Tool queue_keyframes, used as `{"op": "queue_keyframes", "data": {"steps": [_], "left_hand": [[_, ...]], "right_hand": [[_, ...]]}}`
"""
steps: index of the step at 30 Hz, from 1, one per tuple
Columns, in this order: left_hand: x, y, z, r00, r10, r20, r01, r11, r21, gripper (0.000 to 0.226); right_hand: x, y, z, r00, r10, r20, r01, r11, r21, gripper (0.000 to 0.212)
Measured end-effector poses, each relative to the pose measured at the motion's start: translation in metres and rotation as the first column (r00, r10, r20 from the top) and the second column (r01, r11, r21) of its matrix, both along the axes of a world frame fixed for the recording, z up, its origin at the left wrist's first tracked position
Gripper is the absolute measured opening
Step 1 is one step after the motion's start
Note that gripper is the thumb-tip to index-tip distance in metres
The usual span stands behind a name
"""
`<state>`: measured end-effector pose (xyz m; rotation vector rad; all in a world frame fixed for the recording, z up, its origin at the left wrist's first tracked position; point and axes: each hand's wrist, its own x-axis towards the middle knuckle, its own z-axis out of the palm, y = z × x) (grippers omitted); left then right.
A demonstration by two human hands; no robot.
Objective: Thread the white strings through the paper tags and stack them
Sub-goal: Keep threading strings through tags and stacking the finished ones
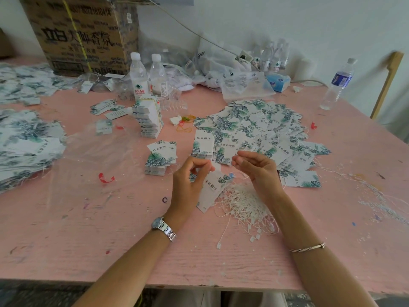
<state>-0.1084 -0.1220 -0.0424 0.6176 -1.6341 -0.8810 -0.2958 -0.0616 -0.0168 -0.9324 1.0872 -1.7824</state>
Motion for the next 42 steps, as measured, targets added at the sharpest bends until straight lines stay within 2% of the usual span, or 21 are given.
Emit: {"op": "queue_keyframes", "data": {"steps": [6, 12, 19, 25, 37, 42], "left_hand": [[0.001, 0.001, 0.000, 0.996, -0.068, 0.065, 0.066, 0.997, 0.030, 0.015], [0.001, 0.001, 0.001, 0.994, -0.078, 0.073, 0.077, 0.997, 0.025, 0.023], [-0.001, 0.002, -0.002, 0.996, -0.028, 0.085, 0.026, 0.999, 0.022, 0.013], [-0.002, 0.001, -0.004, 0.993, 0.005, 0.119, -0.011, 0.999, 0.052, 0.010], [-0.001, 0.001, -0.003, 0.990, -0.008, 0.138, -0.001, 0.998, 0.066, 0.007], [-0.002, 0.001, -0.003, 0.992, -0.018, 0.127, 0.008, 0.997, 0.080, 0.008]], "right_hand": [[0.008, 0.000, 0.001, 0.990, 0.140, 0.015, -0.139, 0.989, -0.050, 0.022], [0.008, 0.000, 0.000, 0.991, 0.133, 0.017, -0.132, 0.990, -0.041, 0.020], [0.008, -0.001, -0.001, 0.996, 0.080, -0.050, -0.081, 0.997, -0.014, 0.023], [0.009, -0.001, -0.005, 0.987, 0.147, -0.060, -0.145, 0.988, 0.046, 0.020], [0.009, -0.004, -0.010, 0.974, 0.175, -0.144, -0.167, 0.984, 0.062, 0.019], [0.009, -0.004, -0.009, 0.973, 0.187, -0.133, -0.177, 0.981, 0.083, 0.015]]}}
